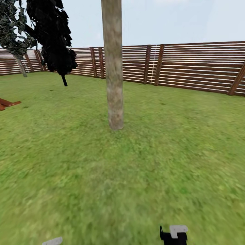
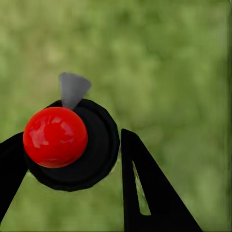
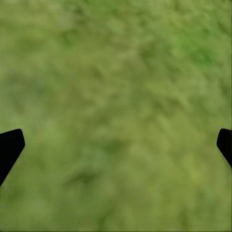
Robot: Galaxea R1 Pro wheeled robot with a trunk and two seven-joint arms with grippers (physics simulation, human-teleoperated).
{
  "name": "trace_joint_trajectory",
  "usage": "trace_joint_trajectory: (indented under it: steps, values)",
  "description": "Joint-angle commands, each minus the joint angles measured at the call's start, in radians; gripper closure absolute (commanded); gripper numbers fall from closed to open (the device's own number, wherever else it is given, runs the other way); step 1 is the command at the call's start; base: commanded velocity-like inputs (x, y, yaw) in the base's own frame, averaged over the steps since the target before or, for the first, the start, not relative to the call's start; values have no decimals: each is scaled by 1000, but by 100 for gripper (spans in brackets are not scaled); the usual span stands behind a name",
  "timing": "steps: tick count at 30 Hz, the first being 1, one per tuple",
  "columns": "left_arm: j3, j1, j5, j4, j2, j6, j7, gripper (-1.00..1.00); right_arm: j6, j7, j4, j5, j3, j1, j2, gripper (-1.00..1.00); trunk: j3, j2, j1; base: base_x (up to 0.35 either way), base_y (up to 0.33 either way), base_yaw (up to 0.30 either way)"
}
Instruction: In the garden, pick up the pesticide atomizer on the floor and spray pesticide onto both trees until each tree trunk is fully covered.
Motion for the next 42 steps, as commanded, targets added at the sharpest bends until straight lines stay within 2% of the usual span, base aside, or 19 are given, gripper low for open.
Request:
trace_joint_trajectory:
  steps: [1,10,42]
  values:
    - [-8,0,9,0,0,-2,-1,100,-3,-3,1,11,-8,-1,1,-100,-1,0,0,340,0,16]
    - [-8,0,9,0,0,-2,-1,100,-3,-3,1,9,-8,-1,1,-100,-1,0,0,340,0,137]
    - [-8,0,9,0,0,-2,-1,100,-3,-3,1,9,-6,-1,2,-100,-1,0,0,340,0,2]
